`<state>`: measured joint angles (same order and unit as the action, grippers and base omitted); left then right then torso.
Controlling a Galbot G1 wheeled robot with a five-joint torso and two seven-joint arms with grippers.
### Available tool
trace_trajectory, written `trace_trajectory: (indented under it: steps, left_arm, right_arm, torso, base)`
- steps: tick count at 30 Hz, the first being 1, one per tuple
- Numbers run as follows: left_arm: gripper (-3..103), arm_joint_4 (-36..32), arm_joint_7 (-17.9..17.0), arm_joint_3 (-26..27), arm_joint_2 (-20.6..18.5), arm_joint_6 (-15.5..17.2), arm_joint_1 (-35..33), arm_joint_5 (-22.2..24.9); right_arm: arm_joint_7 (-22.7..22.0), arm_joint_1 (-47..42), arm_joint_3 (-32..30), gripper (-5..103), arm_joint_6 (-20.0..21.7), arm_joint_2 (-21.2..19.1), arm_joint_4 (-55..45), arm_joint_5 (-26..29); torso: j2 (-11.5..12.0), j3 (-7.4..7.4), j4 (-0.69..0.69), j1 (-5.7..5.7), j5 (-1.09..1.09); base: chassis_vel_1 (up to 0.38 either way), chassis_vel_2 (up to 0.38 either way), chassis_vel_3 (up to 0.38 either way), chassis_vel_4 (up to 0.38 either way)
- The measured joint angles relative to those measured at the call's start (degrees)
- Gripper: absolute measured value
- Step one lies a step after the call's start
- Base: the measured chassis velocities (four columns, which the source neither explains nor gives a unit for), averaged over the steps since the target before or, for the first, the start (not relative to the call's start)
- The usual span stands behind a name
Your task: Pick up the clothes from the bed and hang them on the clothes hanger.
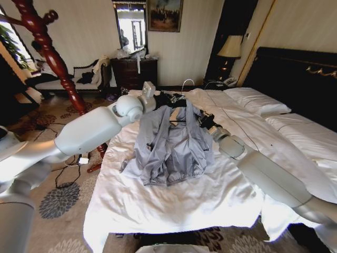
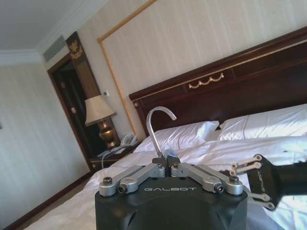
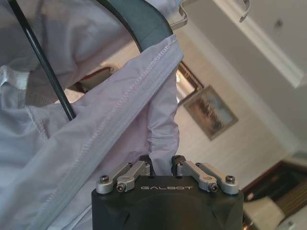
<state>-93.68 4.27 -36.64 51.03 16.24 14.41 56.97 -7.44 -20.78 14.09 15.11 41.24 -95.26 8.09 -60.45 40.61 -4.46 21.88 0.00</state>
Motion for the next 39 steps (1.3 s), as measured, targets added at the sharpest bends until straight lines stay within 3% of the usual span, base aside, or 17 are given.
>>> trace_trajectory:
  steps: [13,24,28,34,37,39]
  left_arm:
    - [0,-2.43,0.39,1.76,-2.2,-0.79,-3.63,-3.22]
    - [-1,-2.93,0.06,2.06,-1.73,-1.21,-5.37,-3.05]
    - [15,-4.52,-2.43,3.03,-2.25,-1.94,-6.26,0.73]
    - [31,-5.63,-2.85,3.4,-2.85,-2.27,-6.61,1.46]
    - [47,-6.65,-0.34,3.18,-4.31,-3.44,-6.61,2.26]
    - [64,-7.4,0.71,2.99,-5.66,-3.73,-6.76,1.66]
  right_arm:
    - [-0.5,10.76,9.15,19,4.23,6.59,6.21,4.64]
    - [-0.84,9.79,8.77,19,4.51,6.57,4.08,4.46]
    - [-1.01,8.13,7.56,19,4.45,6.1,1.8,4.36]
    - [-1.16,6.87,6.71,19,4.44,5.91,0.92,4.43]
    - [-1.31,5.96,6.14,19,4.74,5.75,0.16,5.23]
    - [-1.56,3.86,5.34,19,3.93,5.4,0.12,4.22]
  torso:
    - [0.0,0.0,0.0,0.0,-0.02]
    - [0.0,0.0,0.0,0.0,0.0]
    - [0.0,0.0,0.0,0.0,0.0]
    - [0.0,0.0,-0.01,0.0,0.0]
    - [0.0,0.0,0.0,0.0,-0.01]
    - [0.0,0.0,-0.01,0.0,0.0]
  base:
    - [0.0,0.0,0.0,0.0]
    - [0.0,0.0,0.0,0.0]
    - [0.0,0.0,0.0,0.0]
    - [0.0,0.0,0.0,0.0]
    - [0.0,0.0,0.0,0.0]
    - [0.0,0.0,0.0,0.0]
